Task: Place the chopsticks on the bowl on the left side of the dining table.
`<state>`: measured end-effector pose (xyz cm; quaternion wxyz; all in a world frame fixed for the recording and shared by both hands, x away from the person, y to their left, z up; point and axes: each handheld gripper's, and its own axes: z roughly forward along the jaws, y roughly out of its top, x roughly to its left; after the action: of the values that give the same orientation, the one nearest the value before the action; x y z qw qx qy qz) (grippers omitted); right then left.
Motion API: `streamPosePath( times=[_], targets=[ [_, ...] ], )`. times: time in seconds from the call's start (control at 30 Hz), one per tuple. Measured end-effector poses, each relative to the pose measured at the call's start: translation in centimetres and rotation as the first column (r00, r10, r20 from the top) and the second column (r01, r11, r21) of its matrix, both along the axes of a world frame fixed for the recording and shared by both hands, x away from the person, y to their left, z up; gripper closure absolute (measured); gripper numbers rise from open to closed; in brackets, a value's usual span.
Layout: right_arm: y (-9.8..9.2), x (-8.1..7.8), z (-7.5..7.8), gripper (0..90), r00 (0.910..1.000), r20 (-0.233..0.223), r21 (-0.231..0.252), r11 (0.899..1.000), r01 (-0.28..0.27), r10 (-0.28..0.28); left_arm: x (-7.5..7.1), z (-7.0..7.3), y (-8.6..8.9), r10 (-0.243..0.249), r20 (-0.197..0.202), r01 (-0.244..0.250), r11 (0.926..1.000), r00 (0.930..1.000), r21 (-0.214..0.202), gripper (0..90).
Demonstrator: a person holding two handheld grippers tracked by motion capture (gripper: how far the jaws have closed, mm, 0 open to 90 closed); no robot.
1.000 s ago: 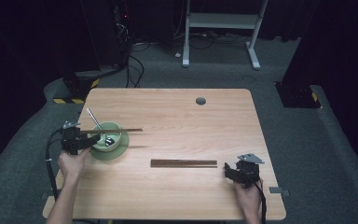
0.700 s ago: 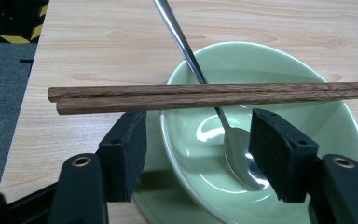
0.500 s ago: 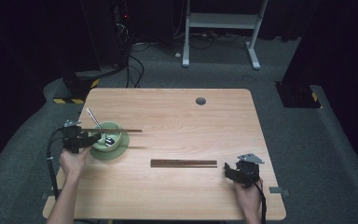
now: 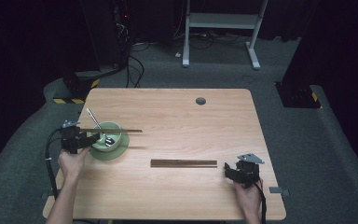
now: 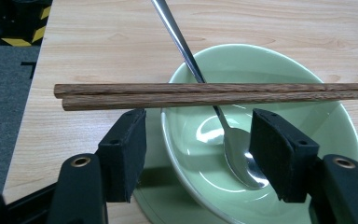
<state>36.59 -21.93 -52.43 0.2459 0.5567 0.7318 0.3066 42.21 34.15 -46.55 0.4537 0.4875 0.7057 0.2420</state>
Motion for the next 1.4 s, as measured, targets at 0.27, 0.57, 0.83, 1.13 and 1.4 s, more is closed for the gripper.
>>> streamPosePath(
  times=[0.27, 0.57, 0.83, 1.13, 1.4],
  targets=[
    [0.0, 0.0, 0.0, 23.1, 1.0000, 0.000, 0.000, 1.000, 0.001, -0.001, -0.3, 0.1, -0.1, -0.026, -0.006, 0.026, 0.9996, 0.9996, 0.008, 36.9],
    [0.0, 0.0, 0.0, 23.1, 1.0000, 0.000, 0.000, 1.000, 0.000, 0.000, -0.5, 0.5, -0.2, -0.026, 0.005, 0.026, 0.9996, 0.9996, -0.012, 32.7],
    [0.0, 0.0, 0.0, 23.1, 1.0000, 0.000, 0.000, 1.000, 0.000, 0.000, -0.9, 0.8, -0.3, -0.044, 0.039, 0.045, 0.9986, 0.9983, -0.029, 32.1],
    [0.0, 0.0, 0.0, 23.1, 1.0000, 0.000, 0.000, 1.000, 0.001, -0.001, -1.1, 1.2, -0.7, -0.077, 0.046, 0.078, 0.9965, 0.9960, -0.030, 30.6],
    [0.0, 0.0, 0.0, 23.1, 1.0000, 0.000, 0.000, 1.000, 0.001, -0.001, -1.4, 1.8, -1.4, -0.108, 0.079, 0.112, 0.9925, 0.9910, -0.048, 29.8]
  ],
)
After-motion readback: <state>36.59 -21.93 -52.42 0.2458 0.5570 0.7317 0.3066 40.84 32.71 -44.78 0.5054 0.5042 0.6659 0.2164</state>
